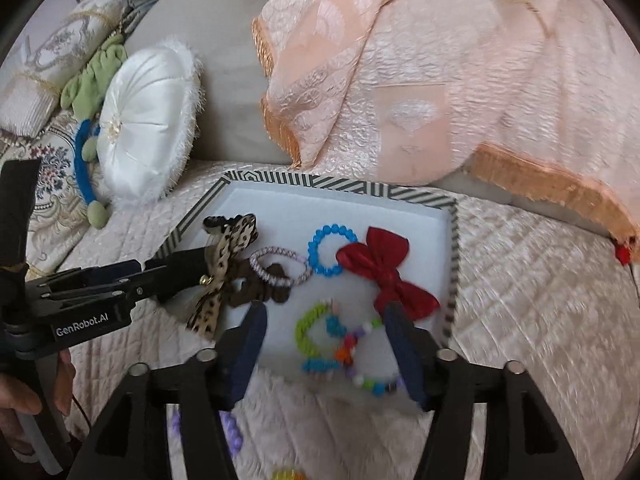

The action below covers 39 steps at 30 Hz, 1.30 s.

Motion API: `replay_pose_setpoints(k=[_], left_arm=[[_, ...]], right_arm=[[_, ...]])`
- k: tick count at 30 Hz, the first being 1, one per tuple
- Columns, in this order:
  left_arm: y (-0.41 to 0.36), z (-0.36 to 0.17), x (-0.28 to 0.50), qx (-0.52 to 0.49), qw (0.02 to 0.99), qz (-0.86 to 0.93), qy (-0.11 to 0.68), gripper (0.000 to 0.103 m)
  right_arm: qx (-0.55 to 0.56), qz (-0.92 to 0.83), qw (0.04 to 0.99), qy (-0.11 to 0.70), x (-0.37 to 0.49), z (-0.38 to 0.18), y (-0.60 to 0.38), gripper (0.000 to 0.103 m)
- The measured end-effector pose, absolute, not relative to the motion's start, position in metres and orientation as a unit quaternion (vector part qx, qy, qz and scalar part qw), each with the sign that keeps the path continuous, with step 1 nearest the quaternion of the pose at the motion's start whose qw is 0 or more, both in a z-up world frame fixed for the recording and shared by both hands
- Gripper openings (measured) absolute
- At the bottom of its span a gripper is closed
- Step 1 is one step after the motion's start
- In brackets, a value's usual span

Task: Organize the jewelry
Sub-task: 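Move both open tools back toward the purple and rainbow bracelets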

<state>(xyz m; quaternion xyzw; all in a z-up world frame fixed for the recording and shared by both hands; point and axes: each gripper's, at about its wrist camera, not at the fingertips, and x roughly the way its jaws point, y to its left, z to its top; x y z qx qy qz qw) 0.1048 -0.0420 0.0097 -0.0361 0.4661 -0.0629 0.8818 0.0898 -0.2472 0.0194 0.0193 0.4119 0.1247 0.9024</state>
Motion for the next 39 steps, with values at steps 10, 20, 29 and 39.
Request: replay_pose_setpoints(k=[10,20,29,39], left_arm=[[-0.041,0.009,0.048,-0.037,0.878,-0.07,0.471,0.055],[-0.048,0.022,0.009,-0.016,0.885,-0.076,0.46,0.055],[-0.056,0.026,-0.009,0.012,0.892,-0.076,0.446,0.055],[-0.061,0.019,-0.01,0.019,0.889,-0.076,0.45,0.055]], right_arm=[[0.019,0.103,0.903,0.417,0.018,0.027,-0.27,0.061],[0.019,0.102,0.904,0.414,-0.025,0.028,-0.273,0.064],[0.005,0.118,0.904,0.412,-0.046,0.022,-0.26,0.064],[-0.009,0.121,0.9,0.42,-0.049,0.013,-0.257,0.064]])
